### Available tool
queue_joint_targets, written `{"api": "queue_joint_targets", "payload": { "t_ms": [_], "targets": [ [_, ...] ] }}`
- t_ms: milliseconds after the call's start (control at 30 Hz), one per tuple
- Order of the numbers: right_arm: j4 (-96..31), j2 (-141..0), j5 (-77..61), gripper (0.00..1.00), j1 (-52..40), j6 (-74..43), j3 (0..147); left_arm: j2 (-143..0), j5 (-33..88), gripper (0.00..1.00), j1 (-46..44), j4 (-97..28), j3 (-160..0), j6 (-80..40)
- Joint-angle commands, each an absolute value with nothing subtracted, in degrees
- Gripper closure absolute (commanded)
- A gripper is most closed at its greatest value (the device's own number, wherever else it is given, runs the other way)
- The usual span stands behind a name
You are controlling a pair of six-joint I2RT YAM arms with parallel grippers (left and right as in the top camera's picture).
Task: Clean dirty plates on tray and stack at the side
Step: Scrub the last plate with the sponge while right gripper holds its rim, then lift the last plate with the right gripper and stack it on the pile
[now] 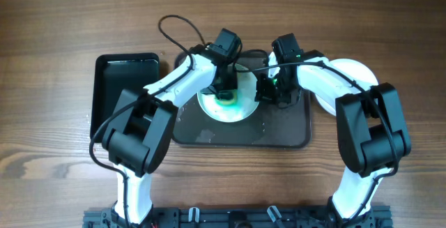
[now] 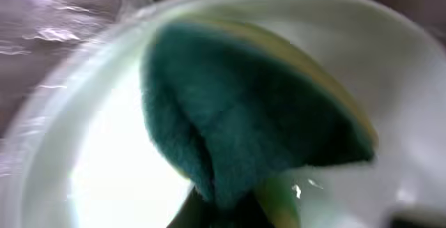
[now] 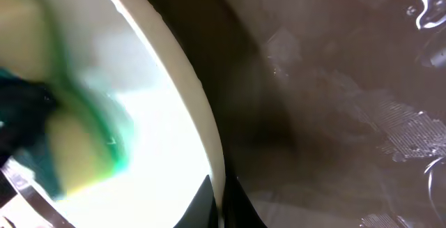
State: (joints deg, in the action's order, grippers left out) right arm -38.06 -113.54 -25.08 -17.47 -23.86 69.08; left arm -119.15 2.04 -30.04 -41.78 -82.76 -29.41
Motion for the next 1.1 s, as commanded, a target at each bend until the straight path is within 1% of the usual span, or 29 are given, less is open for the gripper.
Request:
{"api": "queue_joint_targets", "payload": {
  "t_ms": [0, 233, 367, 533, 667, 767, 833, 933, 1067],
  "targets": [
    [-39.1, -115.0, -21.9, 0.96, -17.8, -23.2, 67.7, -119.0, -17.8, 0.96, -24.4, -48.9, -84.3, -36.0],
    [-38.9, -115.0, -19.5, 0.96, -17.8, -22.2, 67.7, -112.1, -13.5, 0.96, -20.6, -62.9, -92.3, -35.5],
    [-39.7, -113.5, -18.0, 0.96, -17.8, -21.9, 67.8, -107.4, -9.5, 0.96, -18.9, -66.5, -93.2, -34.7],
    [-41.5, -106.7, -9.2, 0.96, -18.5, -22.5, 67.8, -103.8, -4.0, 0.96, -15.7, -69.4, -93.2, -28.8],
    [-43.8, -99.2, 7.3, 0.96, -22.5, -22.5, 67.8, -103.5, -3.9, 0.96, -12.8, -71.5, -93.2, -27.2],
    [-45.8, -94.3, 21.5, 0.96, -27.7, -22.9, 67.8, -103.5, -3.9, 0.96, -11.2, -71.6, -93.1, -27.2],
    [-47.5, -91.5, 31.8, 0.96, -31.8, -25.7, 67.8, -103.5, -3.9, 0.96, -10.7, -71.6, -93.1, -27.2],
    [-48.8, -89.0, 43.8, 0.96, -36.9, -27.4, 67.8, -103.5, -3.9, 0.96, -10.7, -71.6, -93.1, -27.2],
    [-49.1, -88.1, 57.8, 0.95, -43.0, -26.2, 67.8, -103.8, -3.9, 0.96, -10.7, -71.6, -93.0, -27.2]
  ]
}}
